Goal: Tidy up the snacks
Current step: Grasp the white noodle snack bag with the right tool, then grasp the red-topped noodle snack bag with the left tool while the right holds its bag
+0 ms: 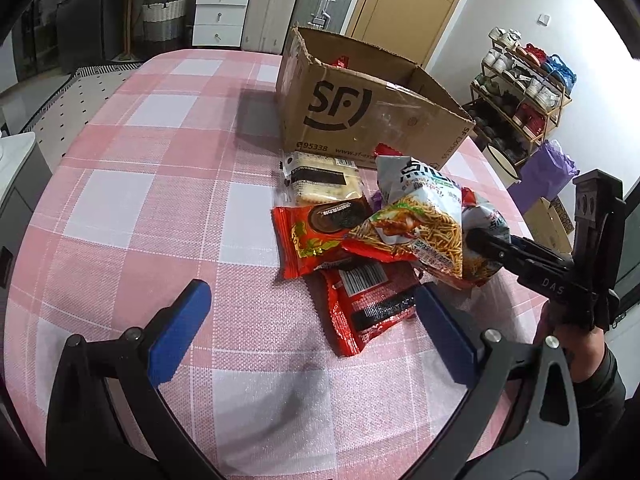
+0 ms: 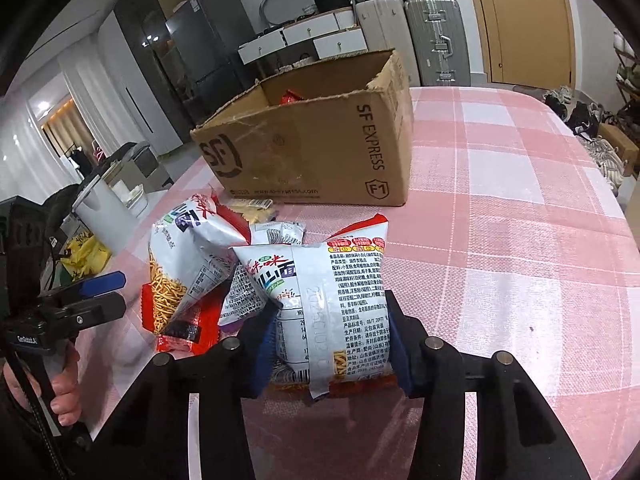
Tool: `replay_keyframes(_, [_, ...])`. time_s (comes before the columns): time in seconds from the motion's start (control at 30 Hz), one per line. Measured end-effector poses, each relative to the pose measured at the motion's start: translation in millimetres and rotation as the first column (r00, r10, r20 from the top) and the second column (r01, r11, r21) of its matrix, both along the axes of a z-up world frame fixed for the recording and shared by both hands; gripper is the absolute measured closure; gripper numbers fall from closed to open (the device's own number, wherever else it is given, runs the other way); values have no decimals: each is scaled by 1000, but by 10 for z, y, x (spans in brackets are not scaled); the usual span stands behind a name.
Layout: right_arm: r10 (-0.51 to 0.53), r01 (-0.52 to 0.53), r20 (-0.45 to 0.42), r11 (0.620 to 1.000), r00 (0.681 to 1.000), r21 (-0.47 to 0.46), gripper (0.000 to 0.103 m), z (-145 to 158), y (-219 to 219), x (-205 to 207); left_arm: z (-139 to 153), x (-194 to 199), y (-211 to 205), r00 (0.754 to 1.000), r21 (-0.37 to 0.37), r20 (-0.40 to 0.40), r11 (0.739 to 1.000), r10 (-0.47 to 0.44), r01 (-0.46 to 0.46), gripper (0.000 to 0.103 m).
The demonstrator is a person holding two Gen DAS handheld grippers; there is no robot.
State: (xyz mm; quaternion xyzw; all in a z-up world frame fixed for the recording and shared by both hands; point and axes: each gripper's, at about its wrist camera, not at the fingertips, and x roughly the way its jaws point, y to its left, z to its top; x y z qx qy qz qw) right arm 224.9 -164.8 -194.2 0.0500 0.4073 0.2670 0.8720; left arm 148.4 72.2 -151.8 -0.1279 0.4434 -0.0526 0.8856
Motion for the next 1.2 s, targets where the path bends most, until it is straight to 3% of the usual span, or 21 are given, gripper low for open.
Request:
replay_keyframes(0.9, [-39,39,1,995,999,93,56,39,-345,-436,308,170,-418,996,42,28,995,-87,86,1])
replay_keyframes(1.03, [-42,43,-14,994,999,98,56,10,-386,-442,286,301,-509,995,25,-14,994,-103,103,1])
replay_keyframes(1.2, [-47,49,-19,993,999,112,56,-8,-433,-469,247,445,-630,993,54,-42,992,-114,116,1])
